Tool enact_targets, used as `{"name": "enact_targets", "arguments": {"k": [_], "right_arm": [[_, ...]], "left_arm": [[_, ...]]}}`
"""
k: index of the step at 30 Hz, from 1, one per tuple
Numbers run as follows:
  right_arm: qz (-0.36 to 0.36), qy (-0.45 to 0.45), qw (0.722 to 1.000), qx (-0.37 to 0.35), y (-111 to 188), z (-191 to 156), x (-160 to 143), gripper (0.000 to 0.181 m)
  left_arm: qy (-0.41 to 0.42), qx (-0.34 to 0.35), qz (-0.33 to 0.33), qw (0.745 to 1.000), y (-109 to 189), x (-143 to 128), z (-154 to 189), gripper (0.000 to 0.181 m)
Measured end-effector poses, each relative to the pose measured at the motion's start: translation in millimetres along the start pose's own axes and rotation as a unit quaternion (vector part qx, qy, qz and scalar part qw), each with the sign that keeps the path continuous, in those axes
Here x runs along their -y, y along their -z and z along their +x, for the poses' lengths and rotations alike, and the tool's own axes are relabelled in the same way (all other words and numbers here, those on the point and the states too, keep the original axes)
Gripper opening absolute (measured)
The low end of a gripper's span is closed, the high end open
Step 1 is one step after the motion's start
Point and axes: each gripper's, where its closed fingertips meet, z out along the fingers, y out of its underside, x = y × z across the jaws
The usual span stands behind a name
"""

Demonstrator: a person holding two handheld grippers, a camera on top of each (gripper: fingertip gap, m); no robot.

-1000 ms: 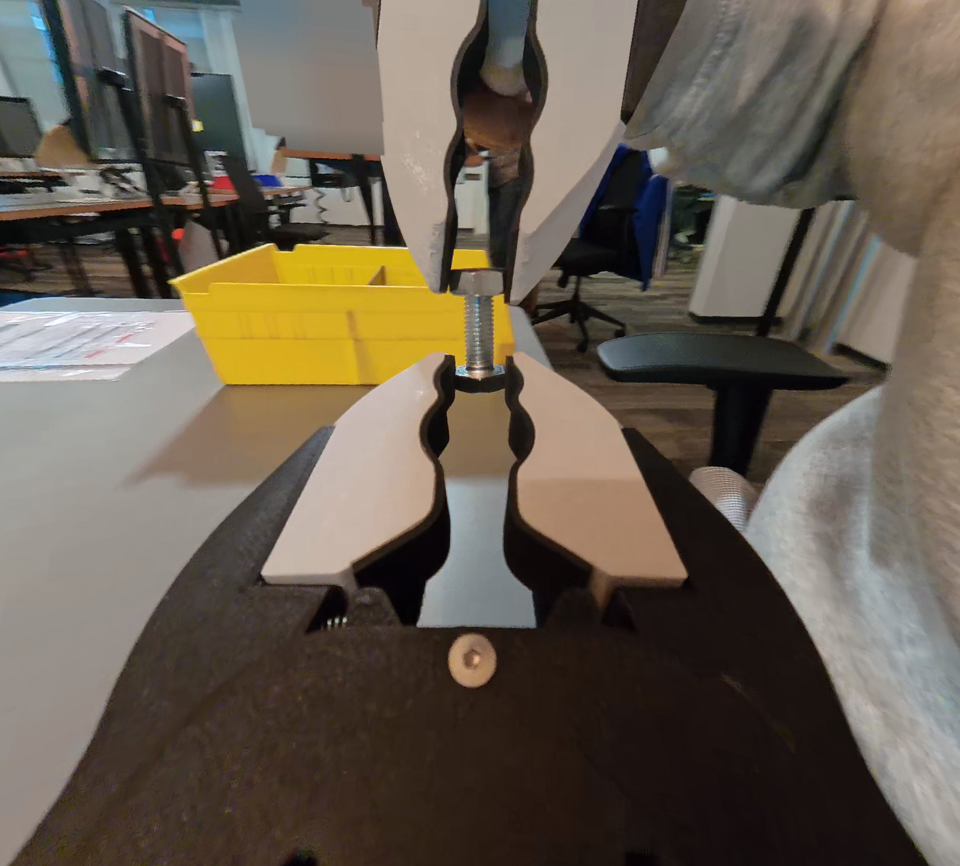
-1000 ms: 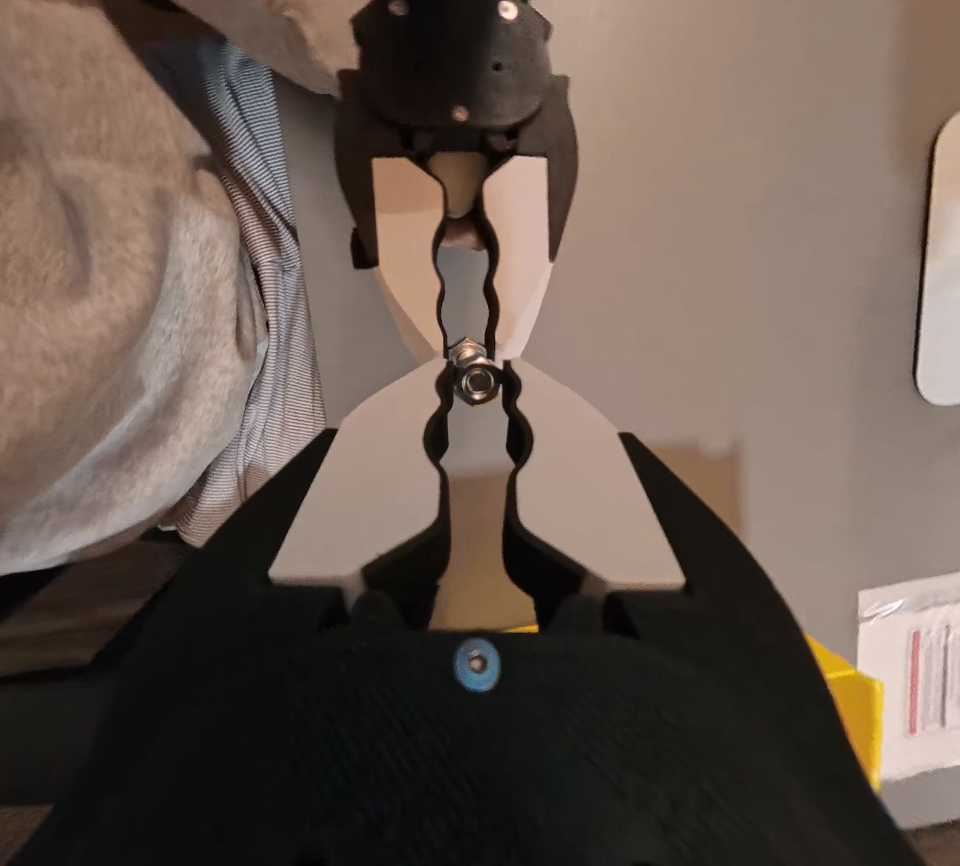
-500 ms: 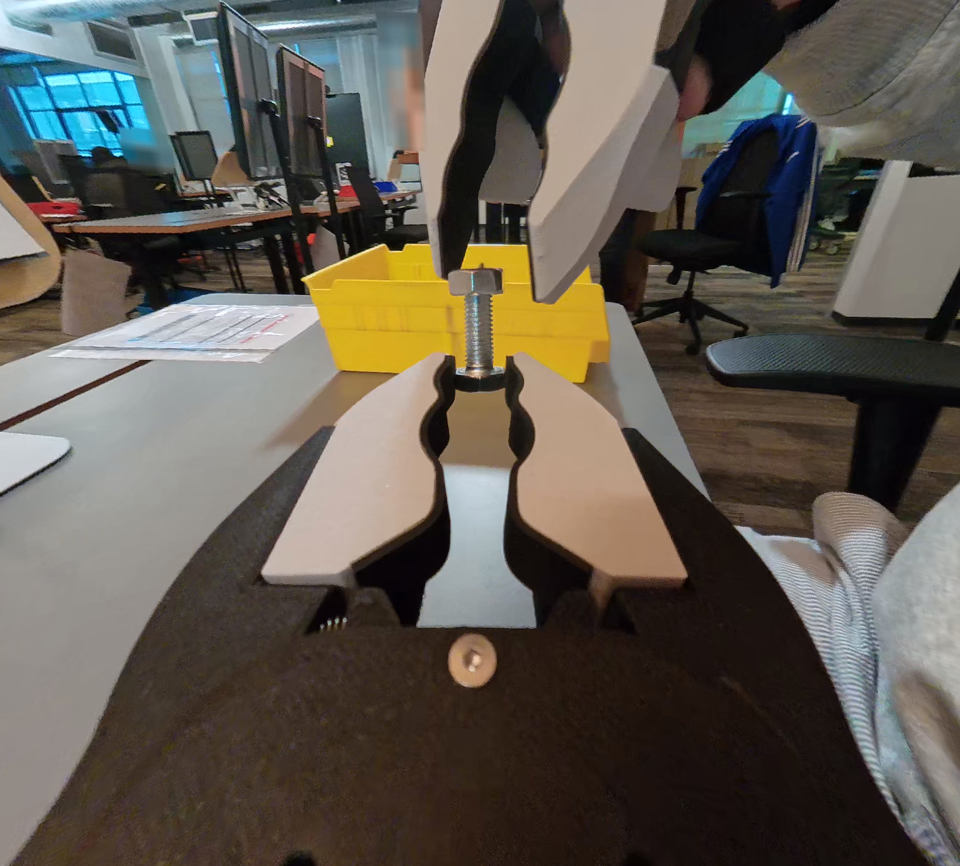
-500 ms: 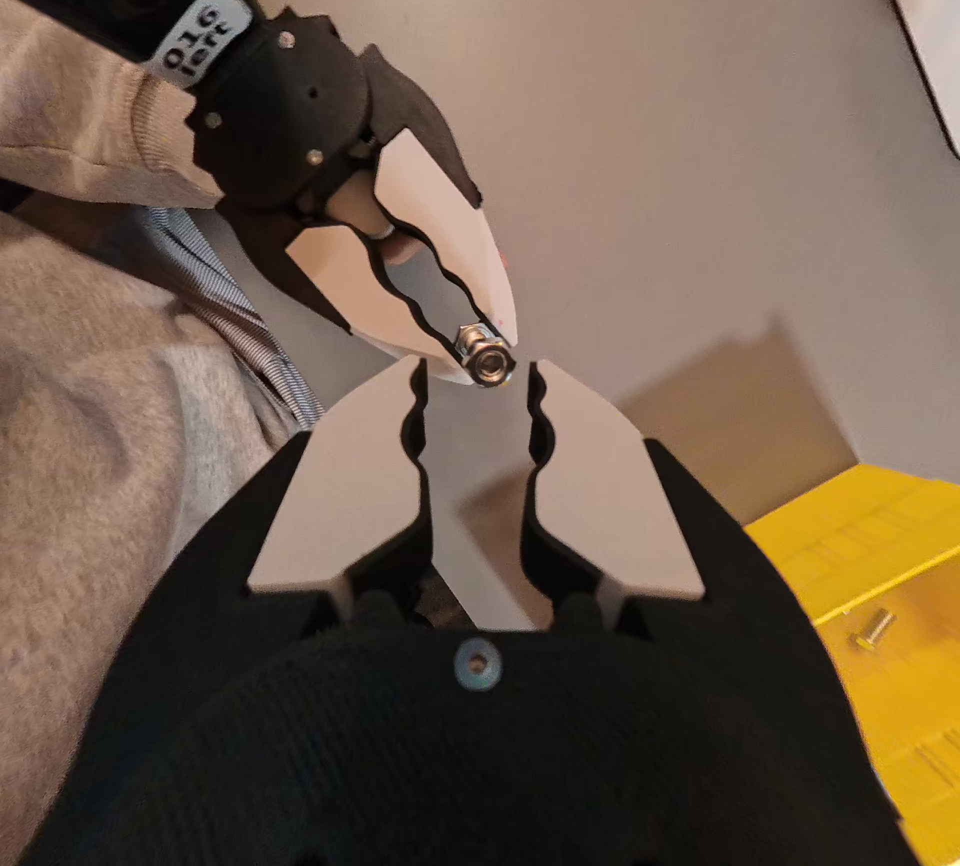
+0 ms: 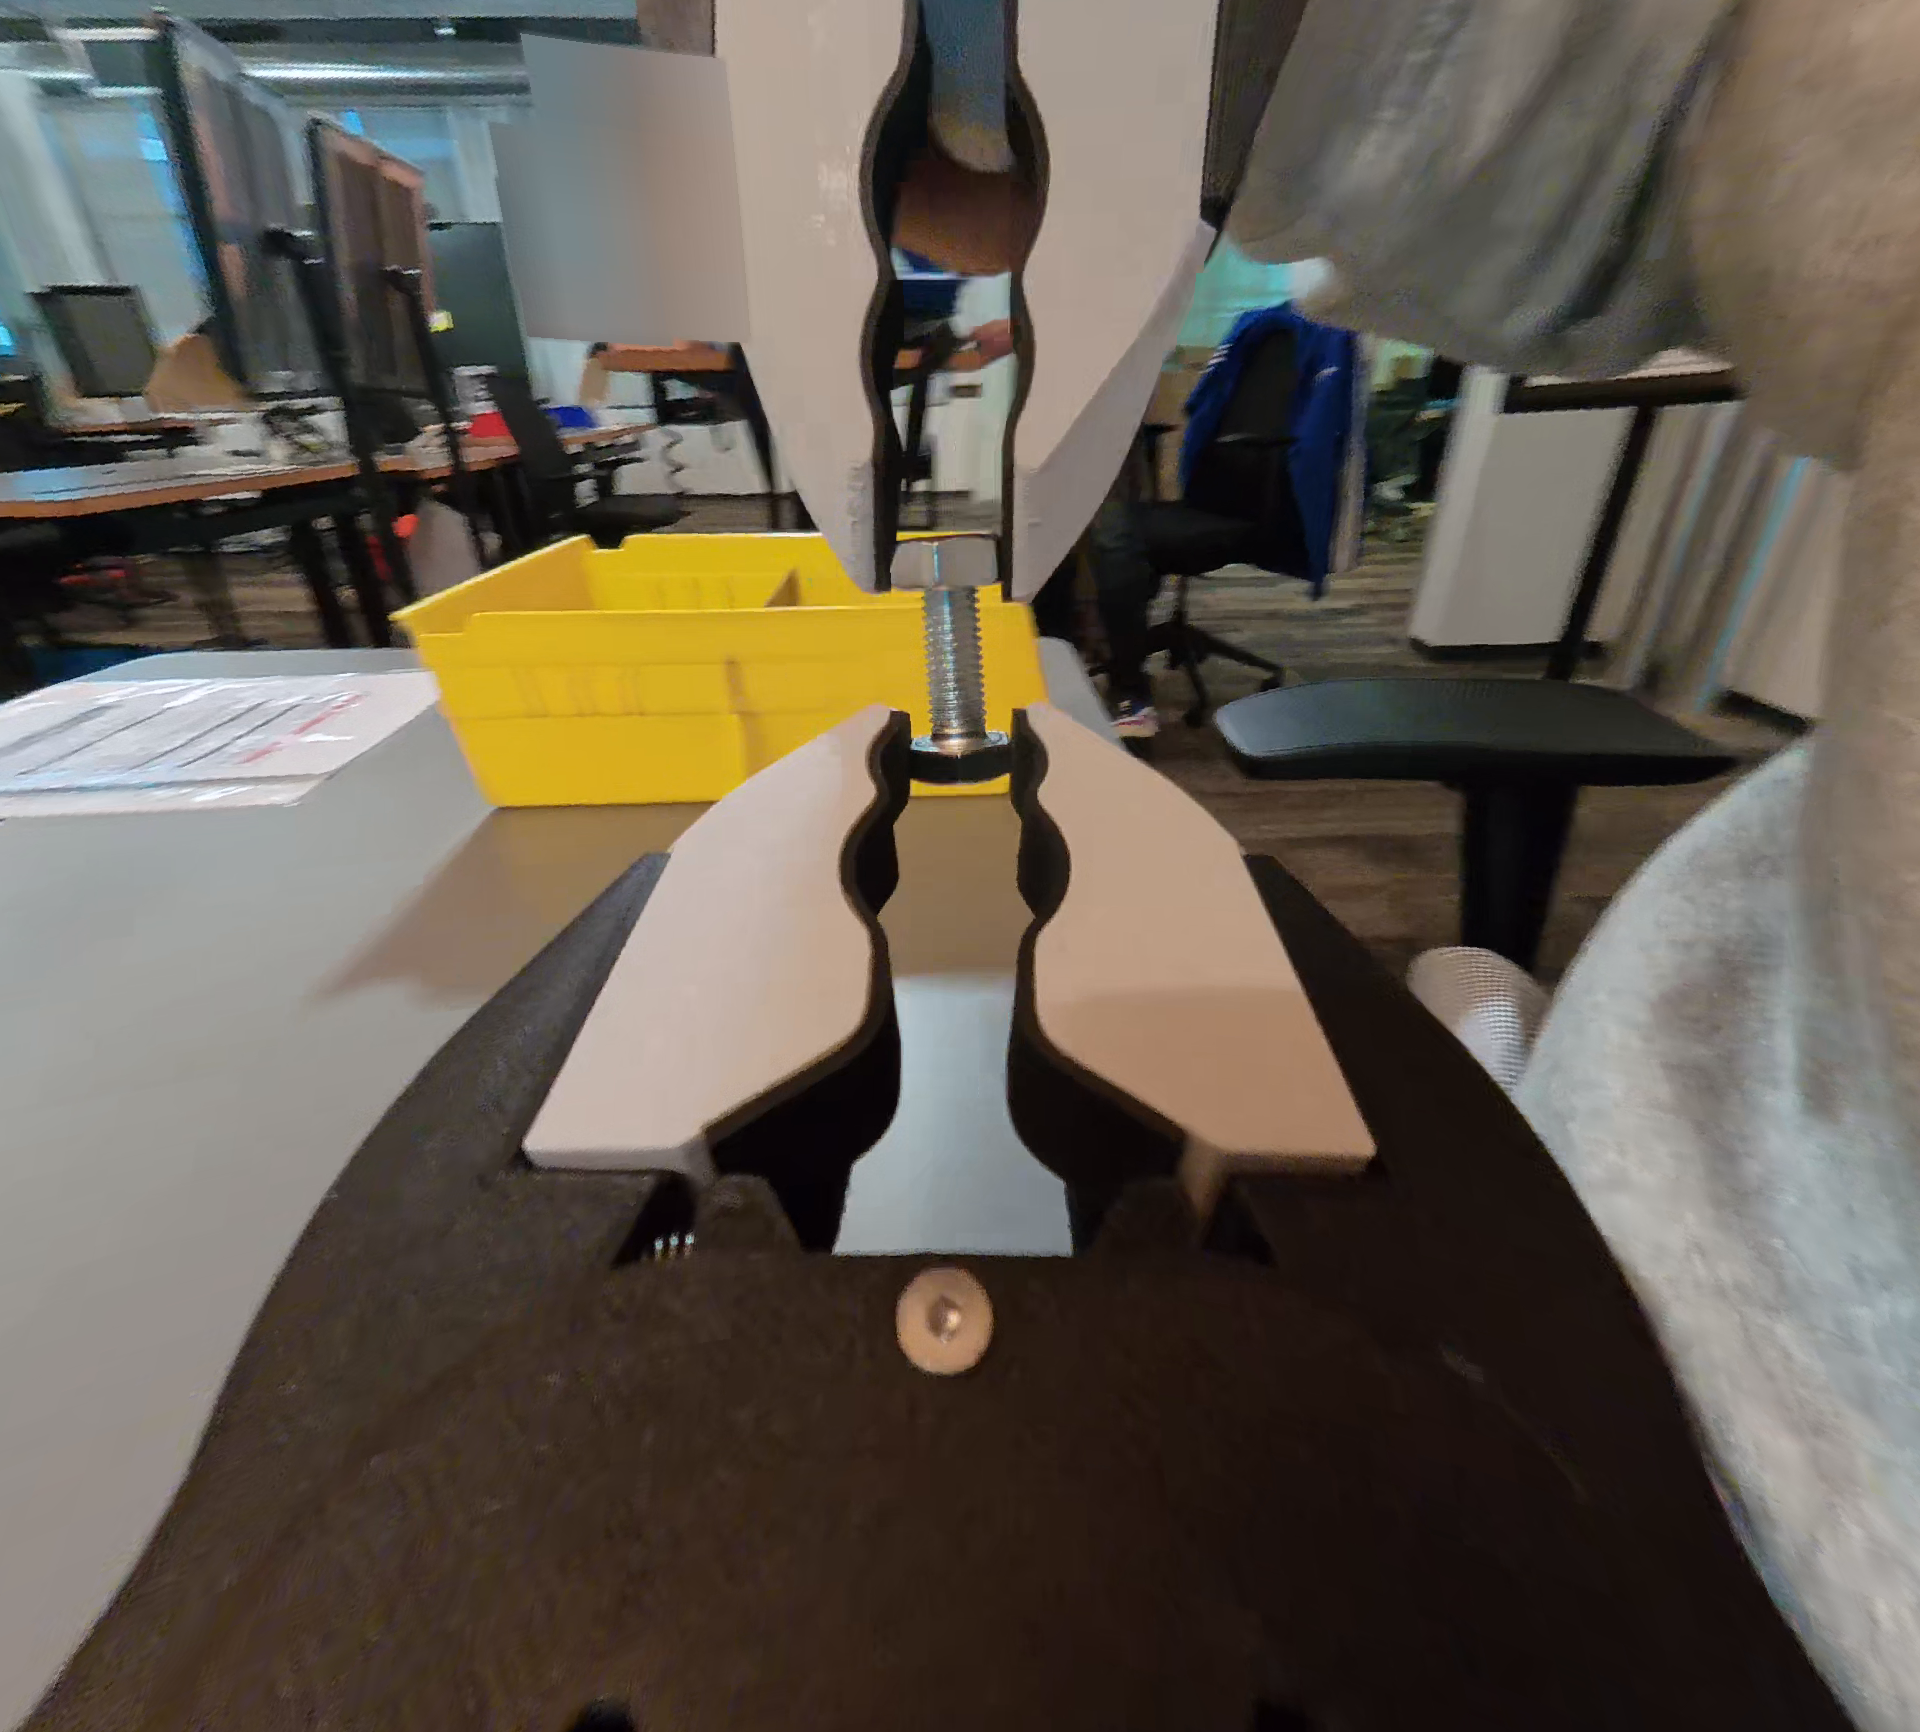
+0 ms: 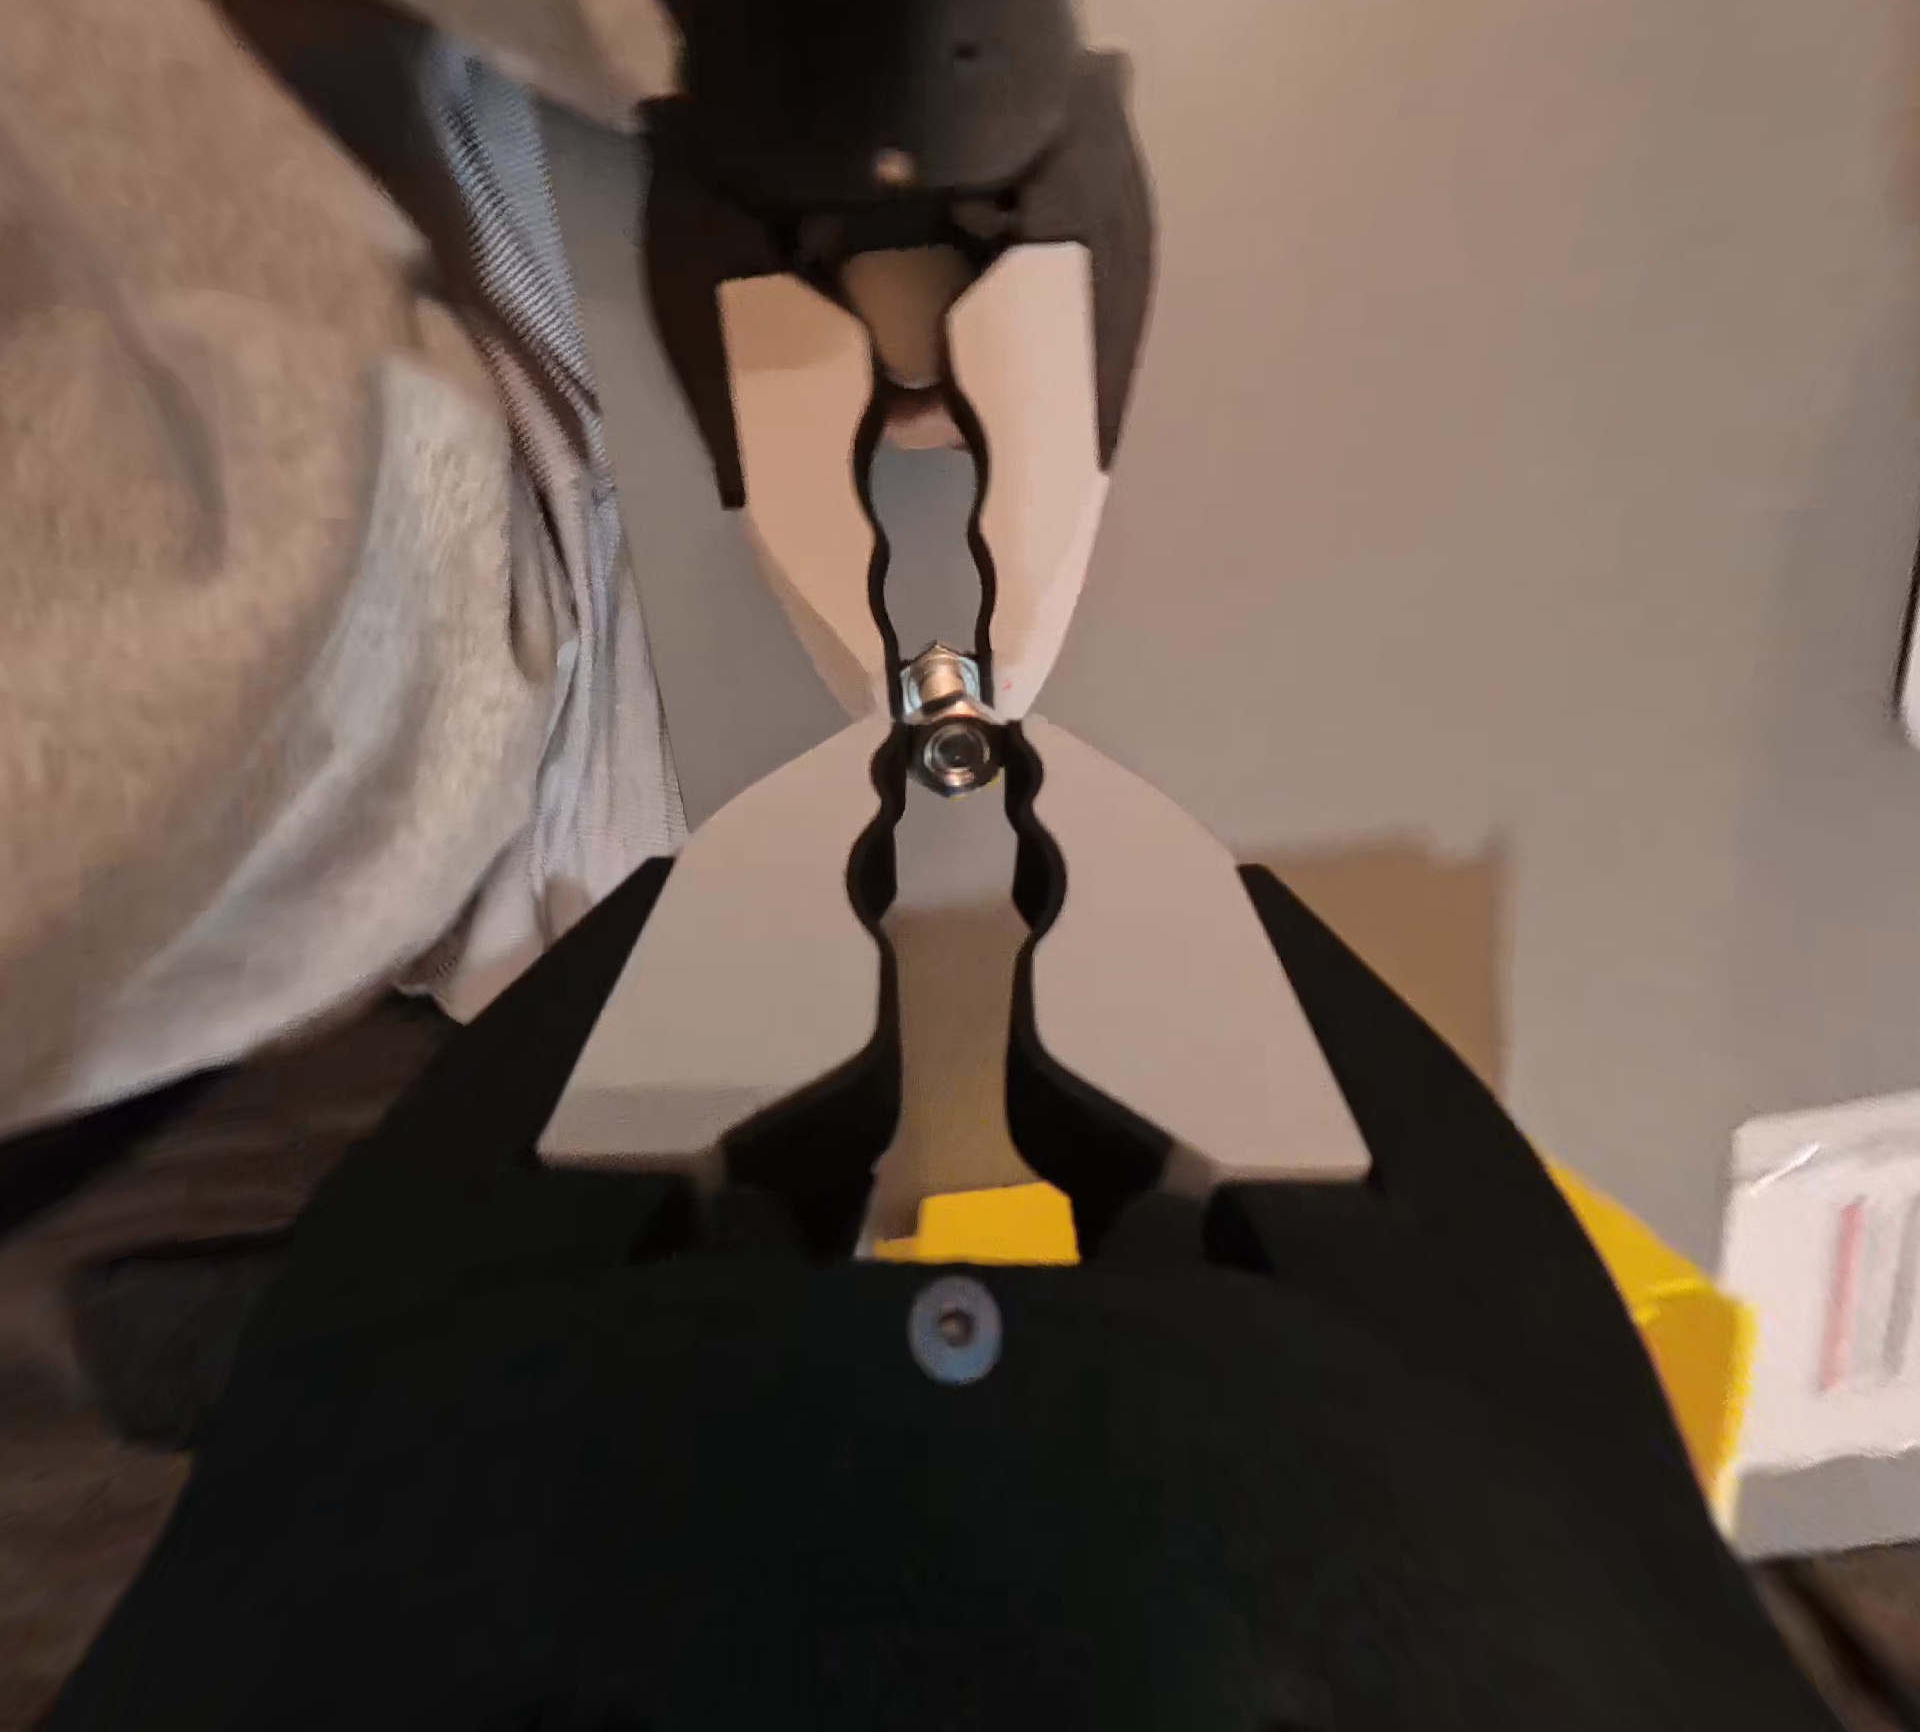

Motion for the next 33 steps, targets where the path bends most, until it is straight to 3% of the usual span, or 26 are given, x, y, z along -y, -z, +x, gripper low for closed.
{"name": "enact_targets", "arguments": {"k": [5, 10, 15, 20, 23, 26, 33], "right_arm": [[0.034, 0.073, 0.996, 0.037, 5.5, -17.0, 9.2, 0.018], [0.021, -0.023, 0.999, 0.018, 3.7, -5.5, 6.6, 0.049], [0.022, -0.123, 0.99, -0.059, -2.1, 14.6, 8.0, 0.039], [0.021, -0.183, 0.981, -0.058, -7.1, 19.4, 6.6, 0.03], [0.016, -0.171, 0.984, -0.052, -10.0, 20.0, 3.6, 0.019], [0.013, -0.137, 0.99, -0.043, -9.5, 18.5, 3.9, 0.019], [0.023, 0.069, 0.997, 0.005, -4.2, -7.0, 8.2, 0.019]], "left_arm": [[0.029, -0.078, 0.018, 0.996, 4.4, 7.8, 18.5, 0.019], [0.011, -0.019, 0.008, 1.0, 5.8, 3.7, 0.1, 0.019], [-0.021, 0.052, -0.005, 0.998, 6.9, 0.4, -17.5, 0.019], [-0.046, 0.083, -0.008, 0.995, 8.1, 1.0, -23.0, 0.019], [-0.039, 0.084, -0.006, 0.996, 8.7, 1.9, -24.4, 0.019], [-0.021, 0.067, -0.002, 0.998, 8.2, 2.2, -21.8, 0.019], [0.015, -0.049, 0.014, 0.999, 7.6, 7.7, 8.3, 0.019]]}}
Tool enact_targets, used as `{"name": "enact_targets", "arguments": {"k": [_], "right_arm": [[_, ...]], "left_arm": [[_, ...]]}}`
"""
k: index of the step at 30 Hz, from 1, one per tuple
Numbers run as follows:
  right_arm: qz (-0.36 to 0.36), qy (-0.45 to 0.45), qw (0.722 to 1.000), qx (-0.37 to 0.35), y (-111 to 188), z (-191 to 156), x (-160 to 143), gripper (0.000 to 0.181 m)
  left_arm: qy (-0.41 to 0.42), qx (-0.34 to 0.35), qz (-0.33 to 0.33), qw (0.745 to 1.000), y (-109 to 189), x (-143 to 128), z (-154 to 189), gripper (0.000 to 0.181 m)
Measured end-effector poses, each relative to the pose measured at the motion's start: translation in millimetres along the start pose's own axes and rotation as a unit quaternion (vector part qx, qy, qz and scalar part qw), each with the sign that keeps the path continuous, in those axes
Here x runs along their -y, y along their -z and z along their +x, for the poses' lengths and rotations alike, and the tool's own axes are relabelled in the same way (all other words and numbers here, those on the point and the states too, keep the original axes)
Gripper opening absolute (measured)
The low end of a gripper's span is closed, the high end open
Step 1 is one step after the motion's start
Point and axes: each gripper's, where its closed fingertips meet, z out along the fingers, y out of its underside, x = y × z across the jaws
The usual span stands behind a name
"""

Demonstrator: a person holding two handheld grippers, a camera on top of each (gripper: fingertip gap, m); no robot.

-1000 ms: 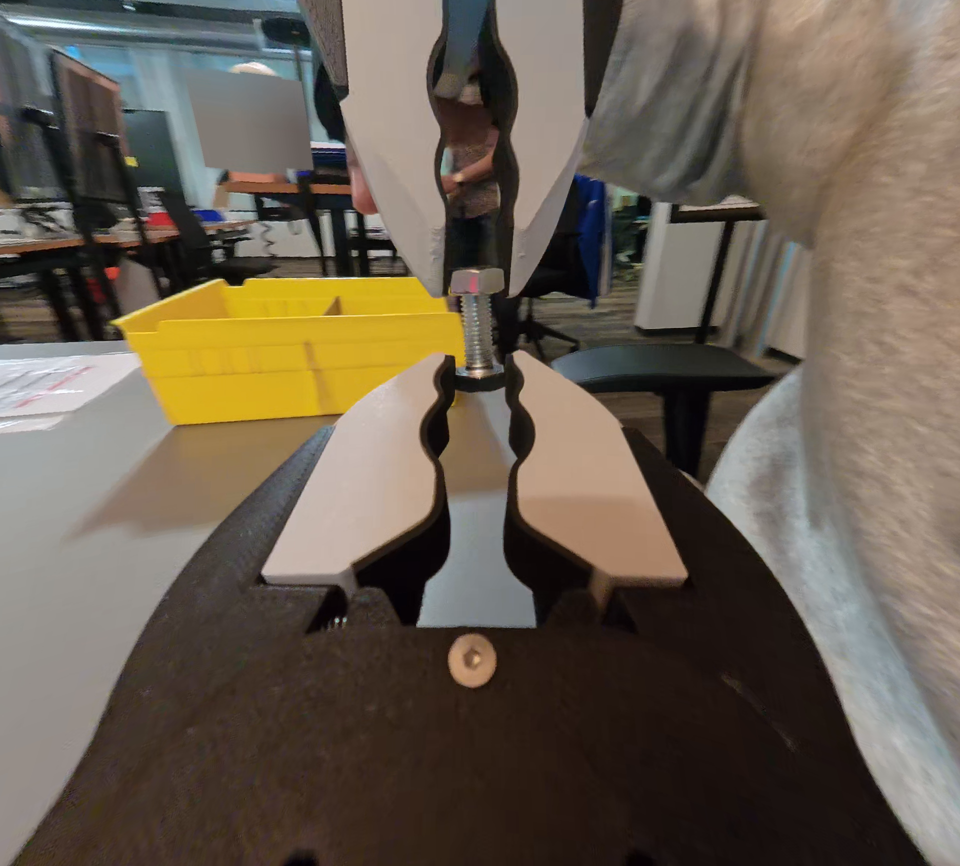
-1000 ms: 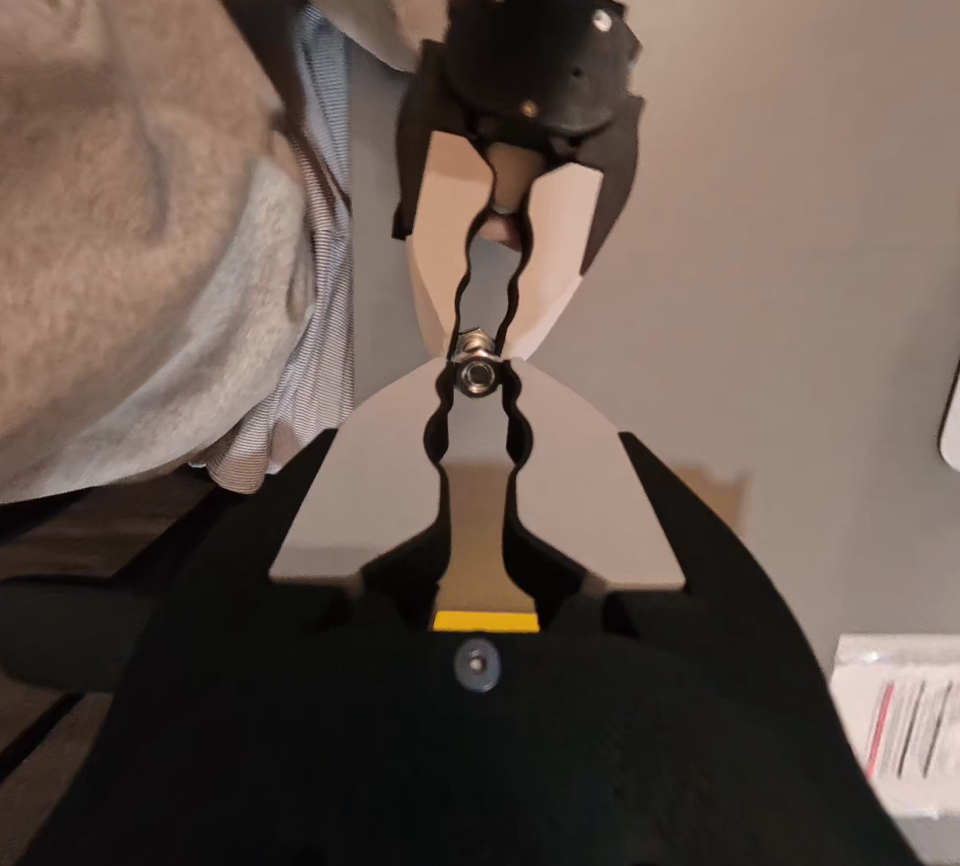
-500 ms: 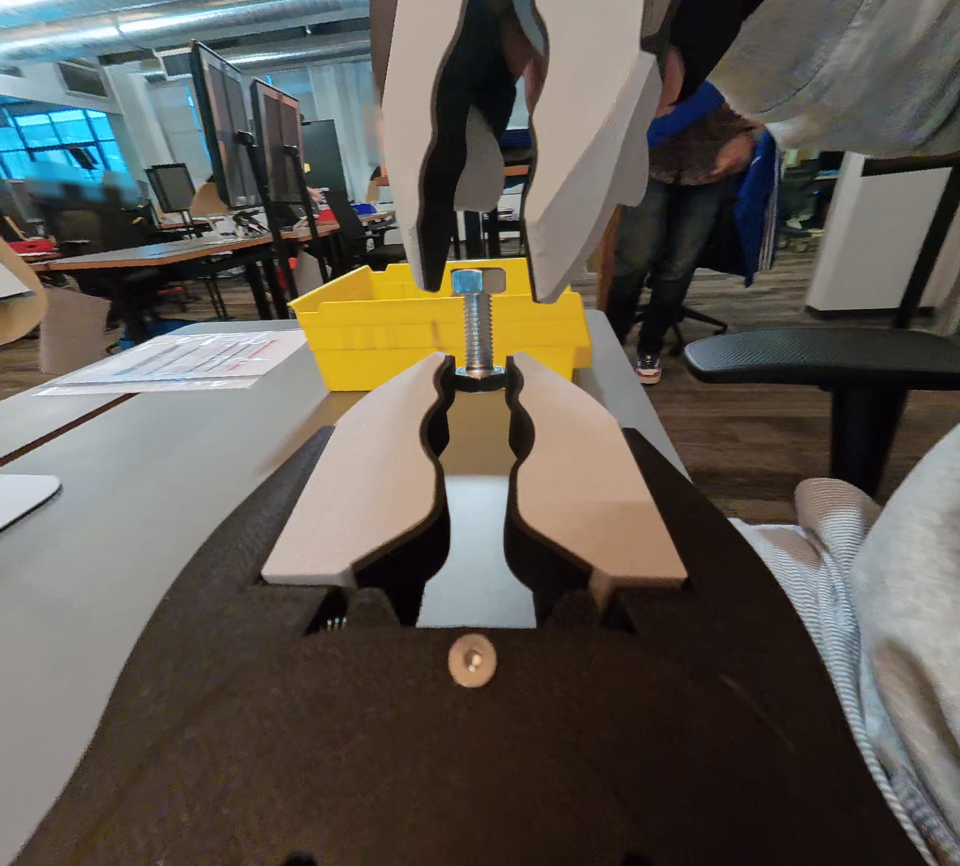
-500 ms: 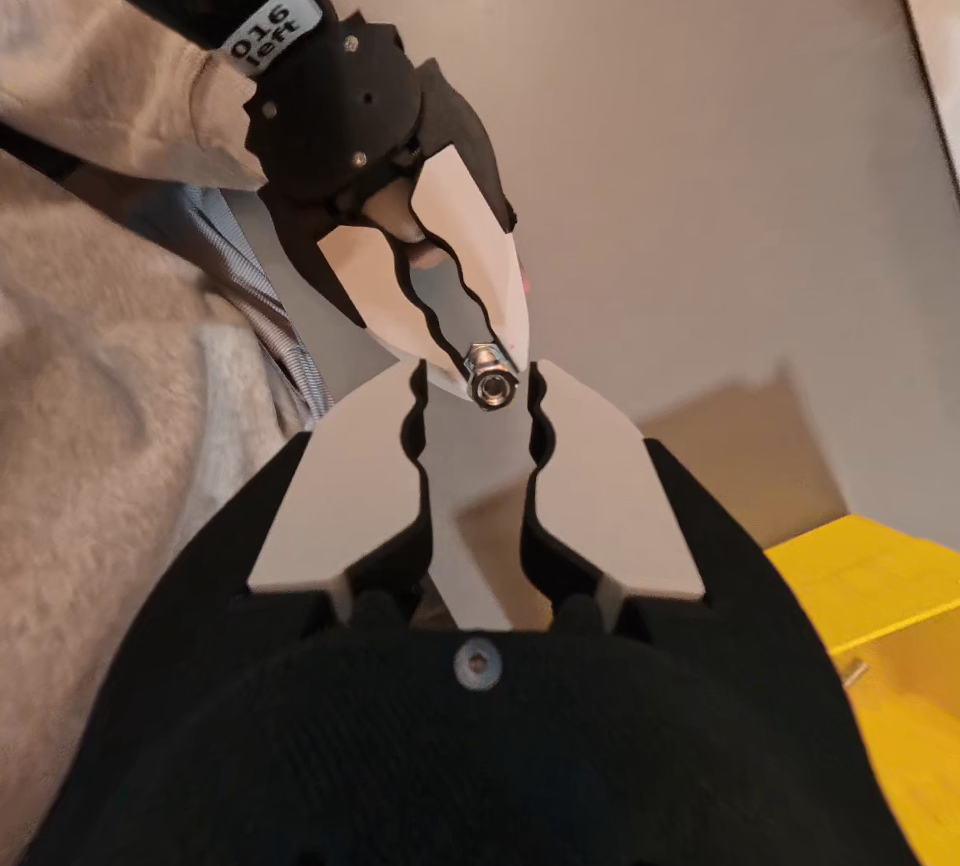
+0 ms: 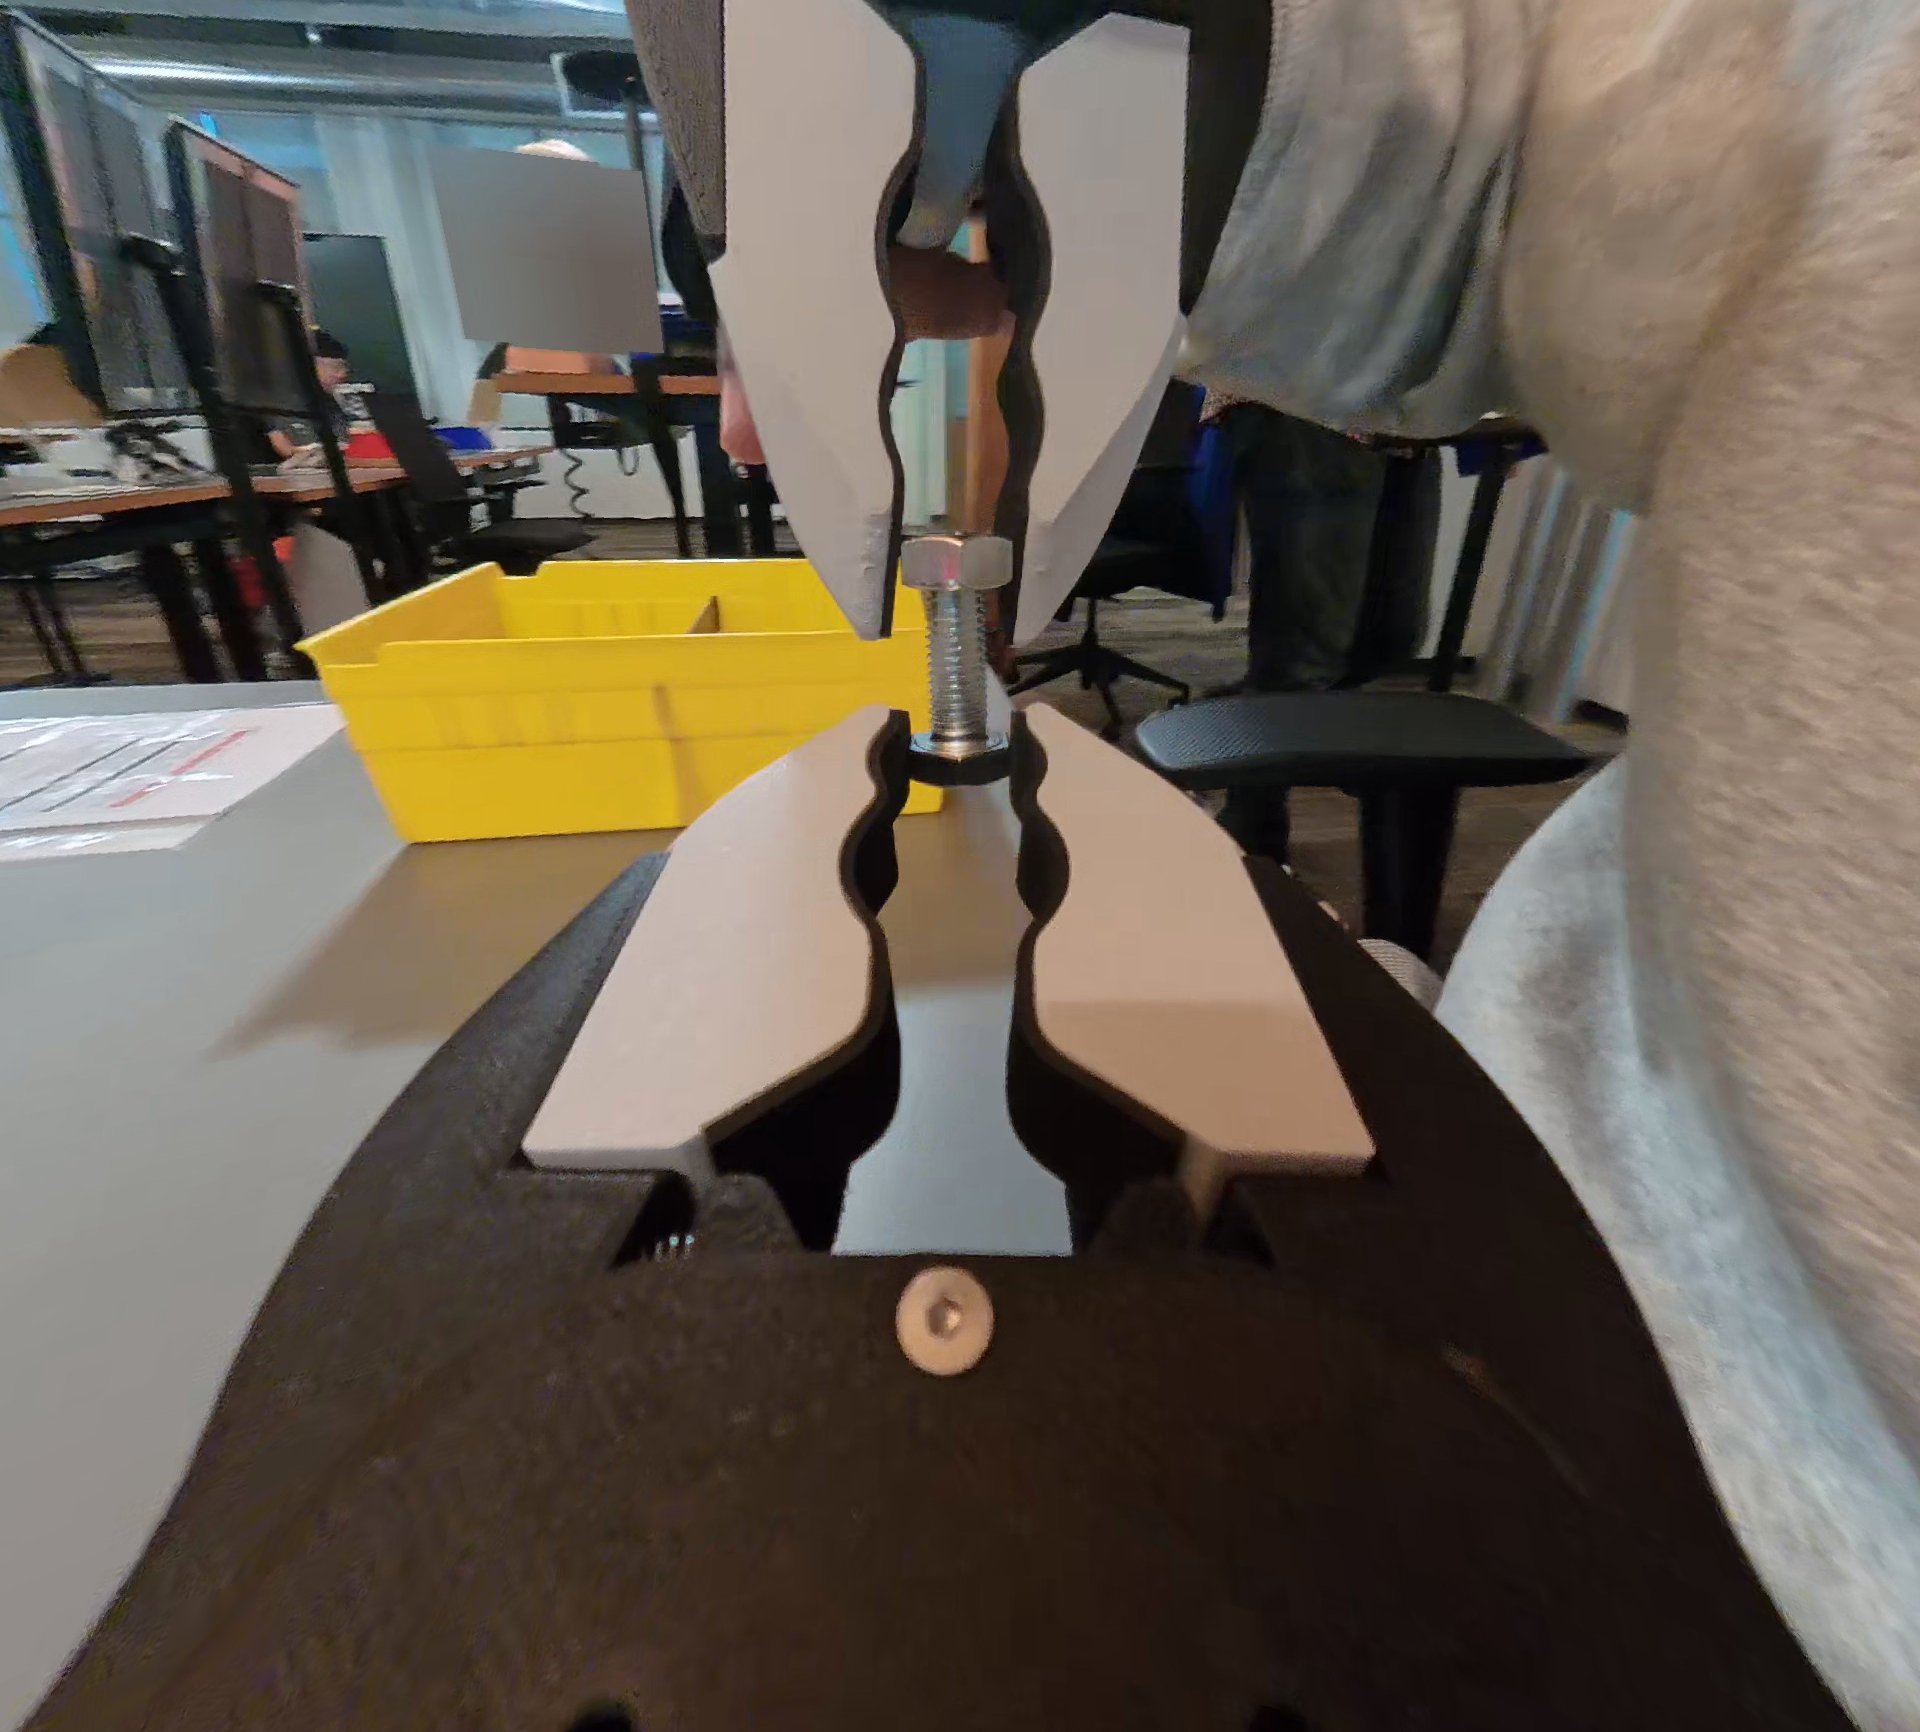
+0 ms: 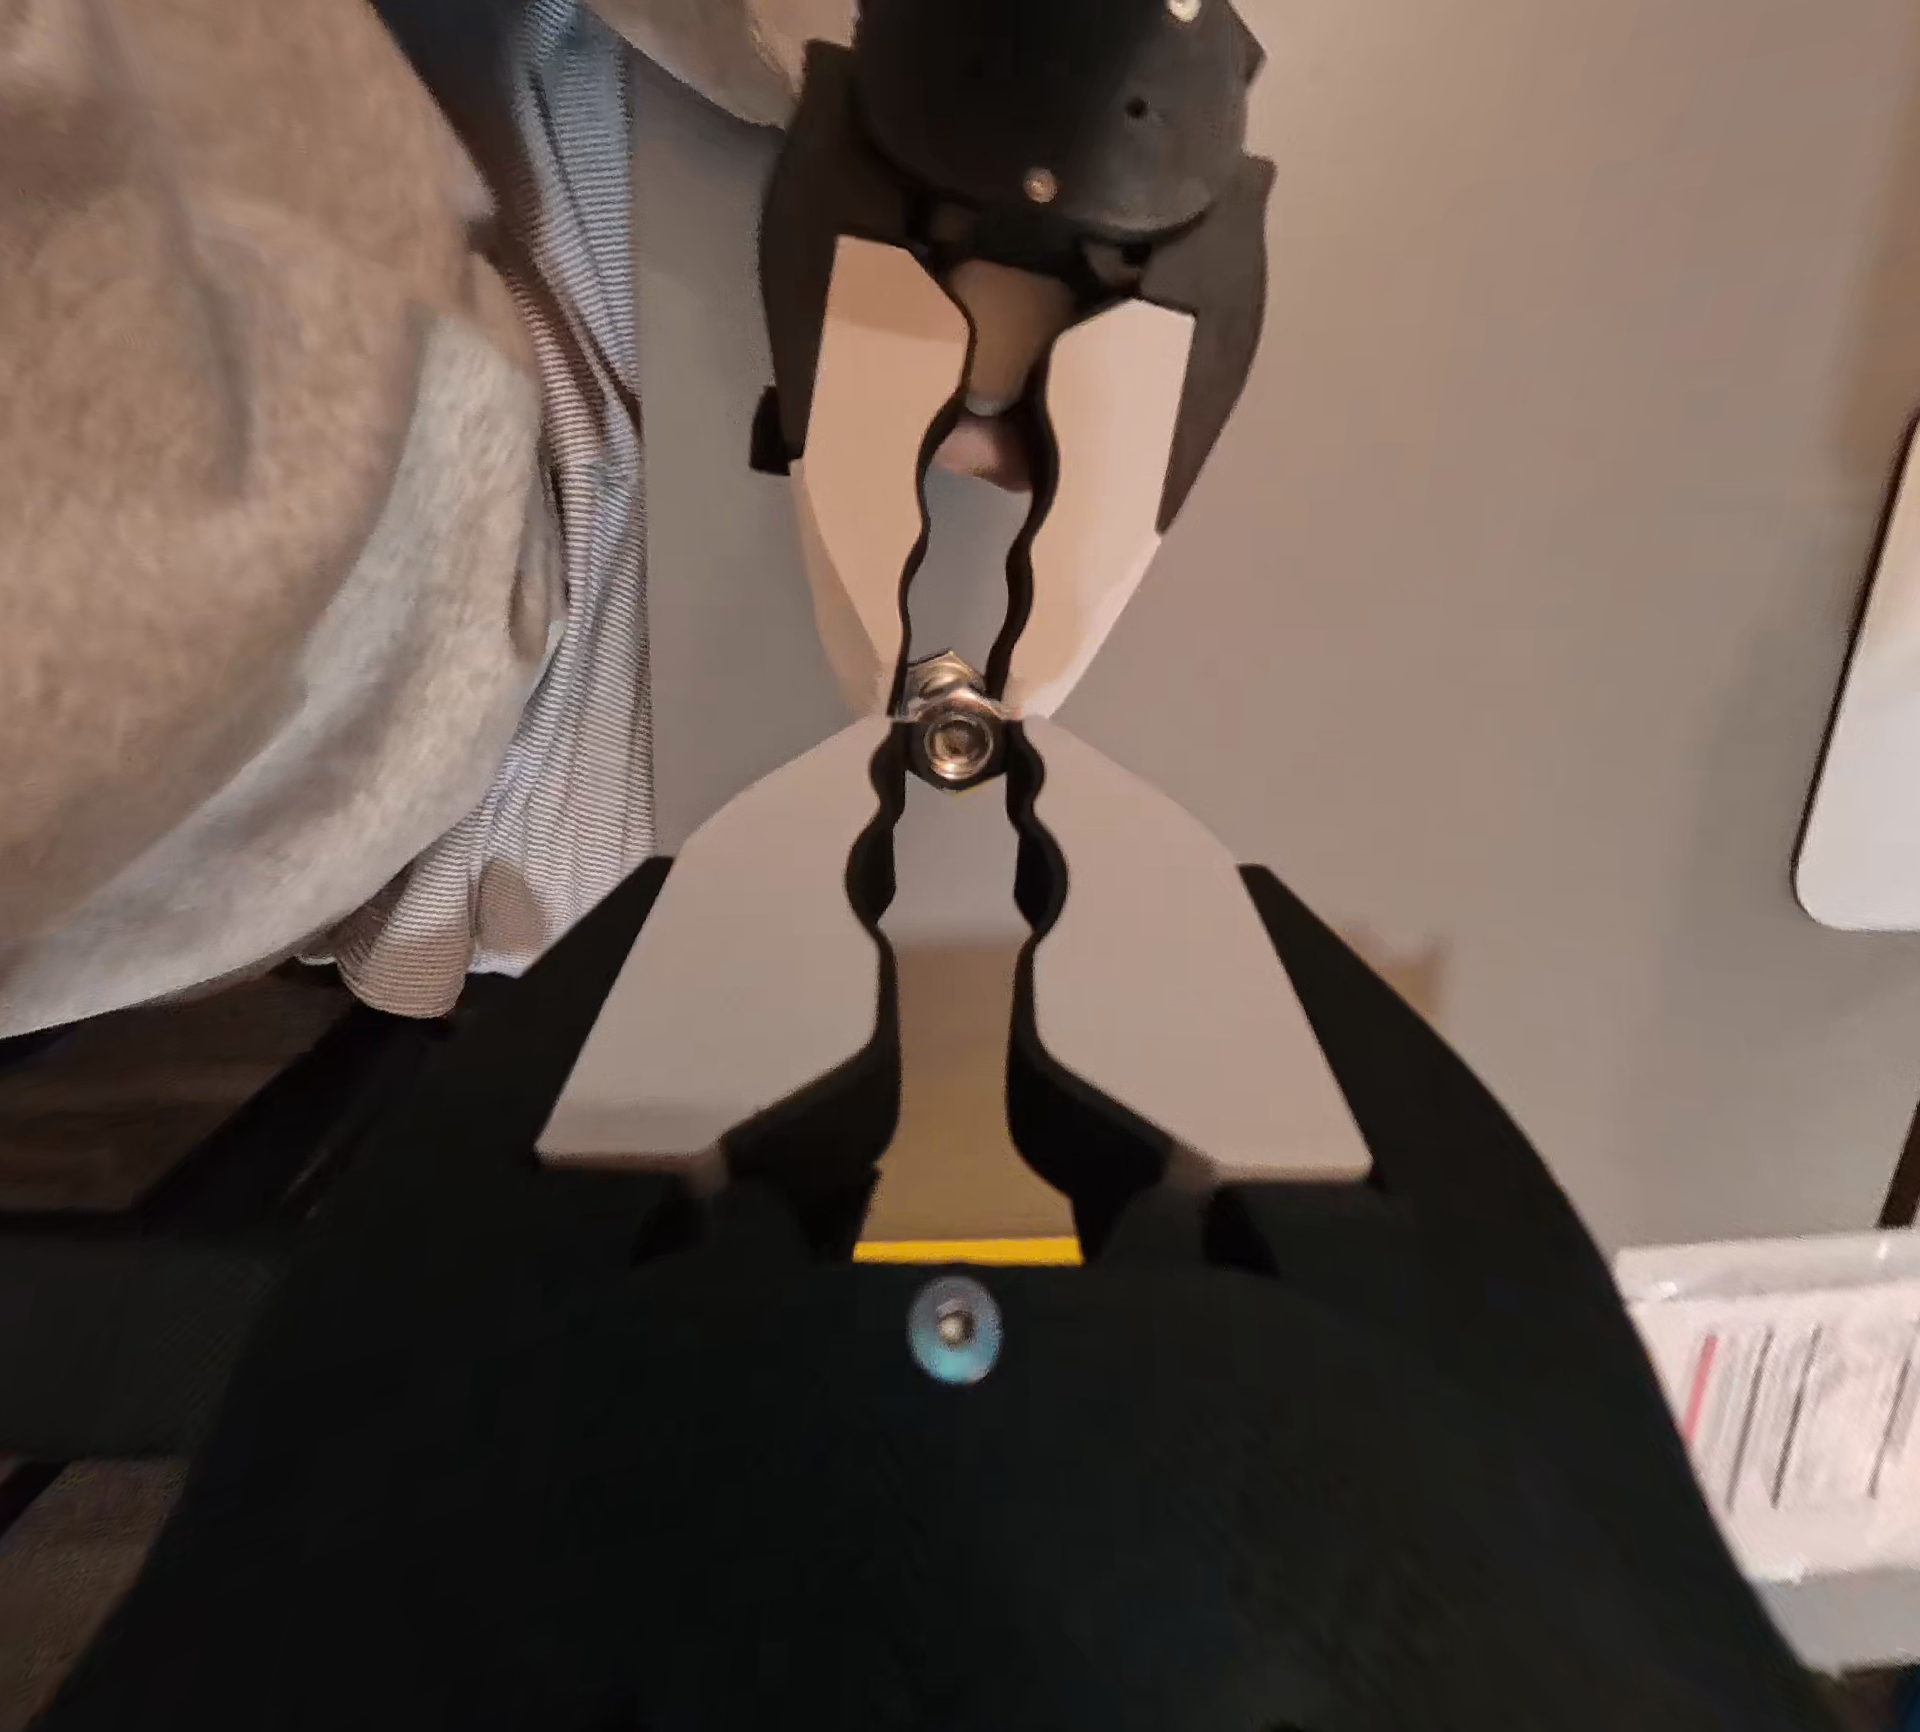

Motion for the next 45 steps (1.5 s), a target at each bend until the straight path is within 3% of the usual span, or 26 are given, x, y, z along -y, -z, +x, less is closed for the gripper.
{"name": "enact_targets", "arguments": {"k": [2, 4, 6, 10, 14, 19, 23, 27, 30, 36, 42, 45], "right_arm": [[0.014, -0.023, 1.0, 0.008, 1.1, 0.1, 2.2, 0.023], [0.008, -0.065, 0.998, 0.006, 1.1, 4.3, -0.8, 0.043], [0.009, -0.095, 0.995, -0.008, 0.0, 8.4, -2.8, 0.051], [0.027, -0.164, 0.984, -0.068, -0.2, 23.7, -0.7, 0.042], [0.058, -0.237, 0.967, -0.071, 1.3, 28.4, 6.0, 0.032], [0.035, -0.22, 0.972, -0.071, -0.7, 29.1, -3.4, 0.019], [0.032, -0.159, 0.986, -0.044, 0.7, 22.1, -2.2, 0.019], [0.044, -0.037, 0.998, 0.003, 4.4, 1.8, 1.8, 0.019], [0.067, -0.011, 0.997, 0.045, 6.9, -10.5, 7.3, 0.019], [0.109, 0.012, 0.992, 0.064, 10.9, -20.8, 21.4, 0.019], [0.14, 0.021, 0.989, 0.045, 19.4, -18.2, 31.6, 0.018], [0.138, 0.012, 0.99, 0.033, 20.7, -13.5, 30.7, 0.018]], "left_arm": [[0.004, -0.002, 0.005, 1.0, 0.8, 1.4, 0.0, 0.019], [0.002, 0.02, 0.0, 1.0, 1.3, -0.6, -7.0, 0.019], [-0.002, 0.048, -0.005, 0.999, 2.3, -2.4, -15.4, 0.019], [-0.012, 0.09, -0.003, 0.996, 5.6, -1.3, -26.9, 0.019], [-0.029, 0.116, -0.009, 0.993, 7.1, -3.0, -32.8, 0.019], [-0.029, 0.114, -0.012, 0.993, 6.8, -4.0, -32.7, 0.019], [-0.005, 0.074, -0.007, 0.997, 5.0, -3.3, -24.4, 0.019], [0.014, -0.007, -0.004, 1.0, 2.0, -1.2, -1.9, 0.019], [0.059, -0.078, 0.002, 0.995, 3.3, 2.6, 14.7, 0.019], [0.227, -0.236, 0.038, 0.944, 17.4, 18.0, 36.8, 0.019], [0.288, -0.275, 0.084, 0.914, 26.4, 35.0, 35.2, 0.019], [0.283, -0.245, 0.091, 0.923, 24.8, 33.5, 27.2, 0.019]]}}
